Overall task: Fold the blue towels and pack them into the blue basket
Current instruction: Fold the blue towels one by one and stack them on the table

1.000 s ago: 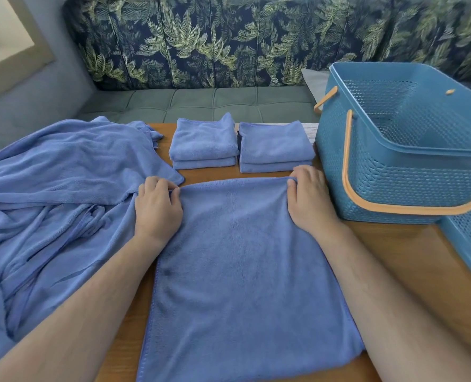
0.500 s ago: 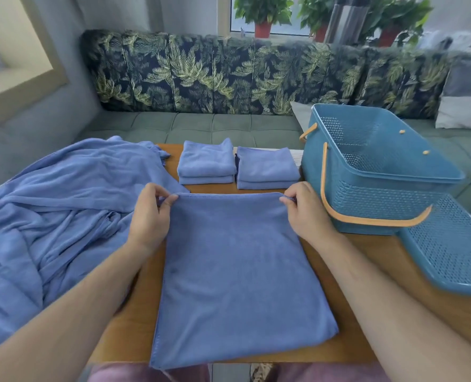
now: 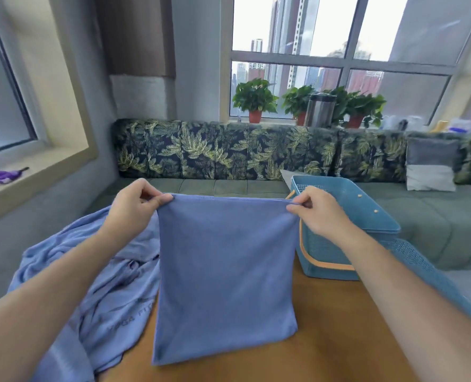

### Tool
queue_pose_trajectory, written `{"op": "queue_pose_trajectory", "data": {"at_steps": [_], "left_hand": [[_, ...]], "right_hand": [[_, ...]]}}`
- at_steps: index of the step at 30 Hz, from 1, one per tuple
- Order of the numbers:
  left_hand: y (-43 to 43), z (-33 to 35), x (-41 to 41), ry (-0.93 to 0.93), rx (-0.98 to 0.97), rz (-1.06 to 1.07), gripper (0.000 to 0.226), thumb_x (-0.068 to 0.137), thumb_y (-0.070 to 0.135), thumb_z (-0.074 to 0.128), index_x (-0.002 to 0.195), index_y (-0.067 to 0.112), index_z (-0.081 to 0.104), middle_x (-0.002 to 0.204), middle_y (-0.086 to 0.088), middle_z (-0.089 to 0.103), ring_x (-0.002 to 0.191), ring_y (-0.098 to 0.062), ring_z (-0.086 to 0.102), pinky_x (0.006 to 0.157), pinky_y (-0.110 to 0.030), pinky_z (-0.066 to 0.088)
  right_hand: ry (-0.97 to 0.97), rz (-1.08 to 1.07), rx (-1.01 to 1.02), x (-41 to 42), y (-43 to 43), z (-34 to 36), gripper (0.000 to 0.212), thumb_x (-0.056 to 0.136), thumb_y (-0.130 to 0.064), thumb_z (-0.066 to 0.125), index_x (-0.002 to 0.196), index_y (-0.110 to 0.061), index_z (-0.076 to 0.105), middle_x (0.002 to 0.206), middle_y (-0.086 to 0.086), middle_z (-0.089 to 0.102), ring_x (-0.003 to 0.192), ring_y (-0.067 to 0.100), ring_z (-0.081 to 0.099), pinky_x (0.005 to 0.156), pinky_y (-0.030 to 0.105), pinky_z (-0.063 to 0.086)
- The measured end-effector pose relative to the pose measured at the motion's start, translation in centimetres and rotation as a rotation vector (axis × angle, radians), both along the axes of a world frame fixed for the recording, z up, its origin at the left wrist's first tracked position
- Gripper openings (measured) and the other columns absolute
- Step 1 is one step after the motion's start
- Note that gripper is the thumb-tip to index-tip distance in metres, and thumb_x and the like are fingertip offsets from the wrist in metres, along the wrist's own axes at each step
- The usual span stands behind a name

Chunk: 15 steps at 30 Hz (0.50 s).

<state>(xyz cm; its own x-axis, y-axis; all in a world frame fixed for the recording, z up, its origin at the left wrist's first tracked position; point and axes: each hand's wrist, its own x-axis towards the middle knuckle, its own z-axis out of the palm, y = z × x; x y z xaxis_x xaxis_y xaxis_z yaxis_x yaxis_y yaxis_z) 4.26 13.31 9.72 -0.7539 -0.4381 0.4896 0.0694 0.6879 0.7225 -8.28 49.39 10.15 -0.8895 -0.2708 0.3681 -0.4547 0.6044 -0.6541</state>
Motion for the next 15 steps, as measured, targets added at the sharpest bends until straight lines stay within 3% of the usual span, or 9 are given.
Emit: {"op": "queue_pose_trajectory", "data": {"at_steps": [2, 5, 8, 10, 13, 15], "left_hand": [[-0.4, 2.1, -0.4, 0.019, -0.015, 0.006, 0.025, 0.082, 0.031, 0.08, 0.077, 0.016, 0.062, 0.073, 0.0, 0.065, 0.064, -0.014, 0.055, 0.059, -0.021, 0.042], [-1.3, 5.2, -1.4, 0.047, -0.018, 0.014, 0.026, 0.081, 0.034, 0.081, 0.078, 0.019, 0.061, 0.074, -0.003, 0.065, 0.067, -0.02, 0.057, 0.062, -0.034, 0.048], [-1.7, 7.9, -2.2, 0.096, -0.096, 0.009, 0.023, 0.084, 0.024, 0.079, 0.084, 0.016, 0.057, 0.076, -0.002, 0.062, 0.066, -0.018, 0.053, 0.062, -0.021, 0.042], [-1.7, 9.2, -2.2, 0.121, -0.149, -0.016, 0.019, 0.086, 0.014, 0.076, 0.091, 0.016, 0.058, 0.081, -0.001, 0.061, 0.065, -0.016, 0.05, 0.06, -0.011, 0.038], [-1.8, 9.3, -1.6, 0.089, -0.235, -0.025, 0.017, 0.088, 0.011, 0.072, 0.1, 0.019, 0.063, 0.09, -0.003, 0.064, 0.072, -0.016, 0.054, 0.063, -0.004, 0.037], [-1.3, 8.3, -0.8, 0.025, -0.291, -0.026, 0.01, 0.089, 0.013, 0.071, 0.097, 0.018, 0.066, 0.089, -0.002, 0.063, 0.079, -0.019, 0.057, 0.066, -0.005, 0.037]], "right_hand": [[-0.023, 0.021, -0.056, -0.3, -0.4, 1.9, 0.019, 0.087, -0.017, 0.078, 0.08, -0.022, 0.06, 0.086, 0.0, 0.066, 0.081, 0.018, 0.062, 0.072, 0.025, 0.046], [0.002, 0.06, -0.109, -0.7, -1.2, 5.1, 0.018, 0.087, -0.012, 0.077, 0.093, -0.015, 0.06, 0.089, -0.001, 0.061, 0.079, 0.012, 0.056, 0.066, 0.008, 0.041], [0.05, 0.081, -0.118, -1.2, -1.9, 7.9, 0.028, 0.087, -0.013, 0.077, 0.112, -0.016, 0.064, 0.093, -0.003, 0.06, 0.083, 0.013, 0.055, 0.071, 0.008, 0.041], [0.091, 0.085, -0.102, -1.3, -1.8, 9.2, 0.022, 0.087, -0.014, 0.077, 0.107, -0.019, 0.069, 0.092, -0.004, 0.065, 0.082, 0.011, 0.058, 0.074, 0.017, 0.043], [0.132, 0.077, -0.055, -0.5, -1.0, 9.2, 0.009, 0.087, -0.016, 0.078, 0.089, -0.023, 0.072, 0.082, -0.009, 0.068, 0.072, 0.001, 0.058, 0.066, 0.013, 0.041], [0.125, 0.065, -0.02, 0.2, -0.2, 8.1, 0.009, 0.087, -0.017, 0.077, 0.085, -0.023, 0.071, 0.083, -0.008, 0.069, 0.075, 0.005, 0.061, 0.069, 0.018, 0.044]]}}
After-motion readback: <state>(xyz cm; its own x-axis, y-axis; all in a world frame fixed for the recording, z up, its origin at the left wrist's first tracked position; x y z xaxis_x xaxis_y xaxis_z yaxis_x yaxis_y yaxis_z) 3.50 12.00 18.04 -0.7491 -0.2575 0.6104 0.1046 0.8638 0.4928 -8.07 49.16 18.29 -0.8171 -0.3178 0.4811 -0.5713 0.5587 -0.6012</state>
